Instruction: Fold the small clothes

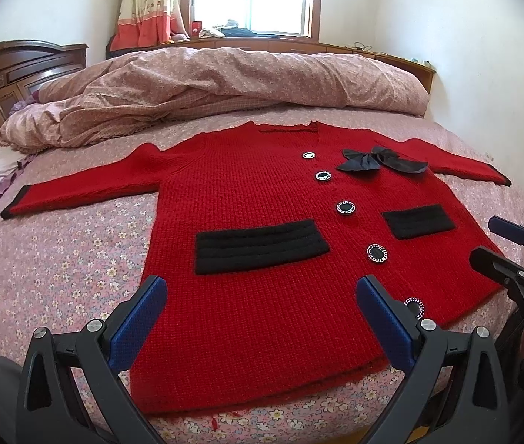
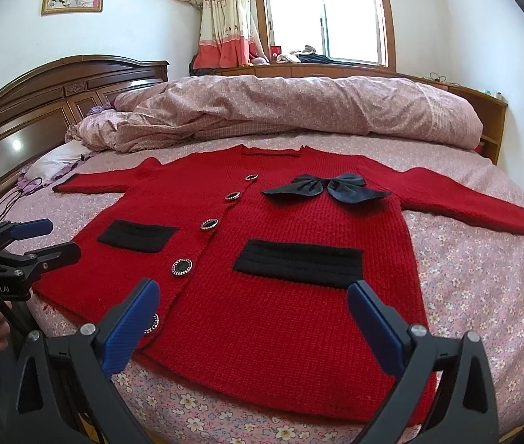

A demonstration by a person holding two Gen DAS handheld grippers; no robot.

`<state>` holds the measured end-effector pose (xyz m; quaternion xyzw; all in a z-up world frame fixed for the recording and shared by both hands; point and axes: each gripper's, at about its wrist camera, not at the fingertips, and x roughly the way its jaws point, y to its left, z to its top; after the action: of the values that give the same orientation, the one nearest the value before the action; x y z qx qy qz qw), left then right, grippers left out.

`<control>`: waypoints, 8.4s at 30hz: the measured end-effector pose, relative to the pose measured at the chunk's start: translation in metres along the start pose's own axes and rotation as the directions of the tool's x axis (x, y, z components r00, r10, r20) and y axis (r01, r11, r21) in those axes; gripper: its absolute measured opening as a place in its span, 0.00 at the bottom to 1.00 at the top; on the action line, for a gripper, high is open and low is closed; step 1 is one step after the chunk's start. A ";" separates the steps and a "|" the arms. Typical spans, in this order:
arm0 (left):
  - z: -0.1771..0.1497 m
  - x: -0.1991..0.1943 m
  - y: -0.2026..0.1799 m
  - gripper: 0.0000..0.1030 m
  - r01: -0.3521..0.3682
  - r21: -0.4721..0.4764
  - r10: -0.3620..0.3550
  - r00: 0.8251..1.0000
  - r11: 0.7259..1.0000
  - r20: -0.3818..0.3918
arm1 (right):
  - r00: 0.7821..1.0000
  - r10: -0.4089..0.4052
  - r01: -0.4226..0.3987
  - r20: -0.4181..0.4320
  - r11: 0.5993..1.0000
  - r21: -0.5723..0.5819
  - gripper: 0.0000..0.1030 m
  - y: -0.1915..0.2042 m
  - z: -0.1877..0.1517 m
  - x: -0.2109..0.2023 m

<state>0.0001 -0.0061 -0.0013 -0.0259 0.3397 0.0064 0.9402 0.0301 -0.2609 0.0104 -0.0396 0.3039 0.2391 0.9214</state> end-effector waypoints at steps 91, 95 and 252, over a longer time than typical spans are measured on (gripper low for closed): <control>0.110 0.089 0.421 0.02 0.147 -0.854 0.136 0.960 0.498 0.244 | 0.999 -0.009 0.005 0.034 0.991 0.132 1.00 -0.104 0.116 0.140; 0.161 0.092 0.330 0.02 0.195 -0.762 0.071 0.951 0.617 0.301 | 0.996 -0.063 0.054 0.058 0.989 0.140 1.00 -0.123 0.124 0.131; 0.150 0.186 0.096 0.66 -0.043 -0.290 -0.012 0.982 0.956 -0.188 | 0.975 0.065 0.006 -0.214 0.949 0.314 0.00 -0.195 0.127 0.223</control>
<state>0.2364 0.0964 -0.0092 -0.1624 0.4224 0.0614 0.8896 0.3457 -0.3125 -0.0296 0.0848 0.4394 0.1958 0.8726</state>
